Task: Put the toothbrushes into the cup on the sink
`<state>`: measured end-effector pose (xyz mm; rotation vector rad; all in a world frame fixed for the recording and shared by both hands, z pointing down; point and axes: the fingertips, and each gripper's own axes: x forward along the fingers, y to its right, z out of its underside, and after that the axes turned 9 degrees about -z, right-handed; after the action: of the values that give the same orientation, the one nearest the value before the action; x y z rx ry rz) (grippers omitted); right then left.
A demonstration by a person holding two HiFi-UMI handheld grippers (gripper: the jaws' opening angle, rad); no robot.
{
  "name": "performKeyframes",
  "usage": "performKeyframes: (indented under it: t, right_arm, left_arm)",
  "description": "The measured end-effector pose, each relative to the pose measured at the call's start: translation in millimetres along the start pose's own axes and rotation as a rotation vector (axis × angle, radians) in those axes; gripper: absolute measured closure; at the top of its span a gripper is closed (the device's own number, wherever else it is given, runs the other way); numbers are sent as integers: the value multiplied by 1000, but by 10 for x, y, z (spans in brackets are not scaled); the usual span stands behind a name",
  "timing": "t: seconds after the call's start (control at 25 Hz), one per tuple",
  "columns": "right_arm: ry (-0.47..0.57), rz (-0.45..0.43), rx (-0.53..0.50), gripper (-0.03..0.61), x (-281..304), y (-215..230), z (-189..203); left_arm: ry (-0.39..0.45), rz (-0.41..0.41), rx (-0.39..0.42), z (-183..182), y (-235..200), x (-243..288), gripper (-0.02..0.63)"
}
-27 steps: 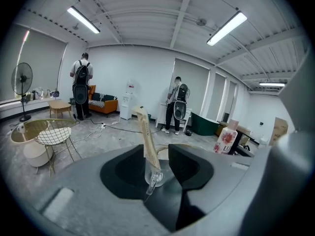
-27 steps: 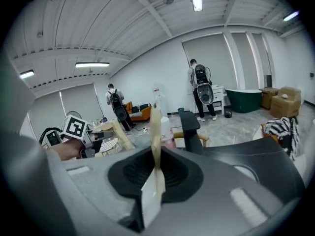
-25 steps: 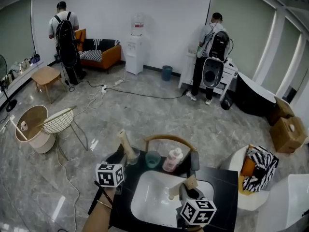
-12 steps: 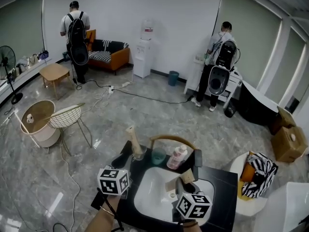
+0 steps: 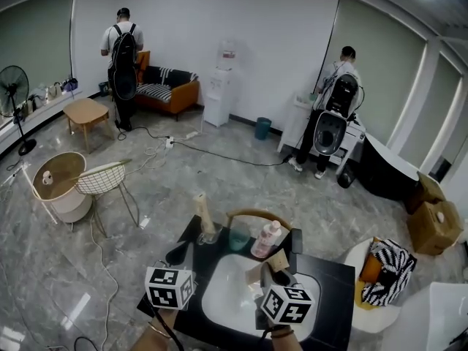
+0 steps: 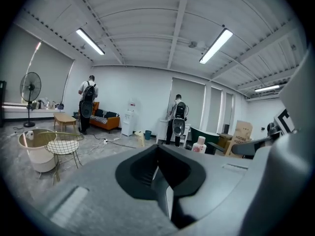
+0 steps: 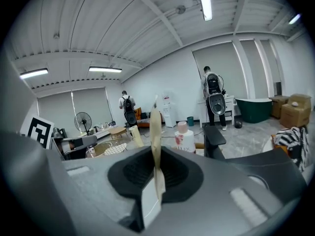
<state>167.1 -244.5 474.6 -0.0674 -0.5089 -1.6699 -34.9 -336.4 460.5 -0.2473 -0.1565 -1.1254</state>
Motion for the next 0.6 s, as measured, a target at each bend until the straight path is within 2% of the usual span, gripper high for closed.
performKeyframes:
  t: [0.6]
  right_arm:
    - [-17, -35, -106, 540, 170, -168, -204]
  left_arm:
    - [0, -31, 3, 54, -117, -156, 604]
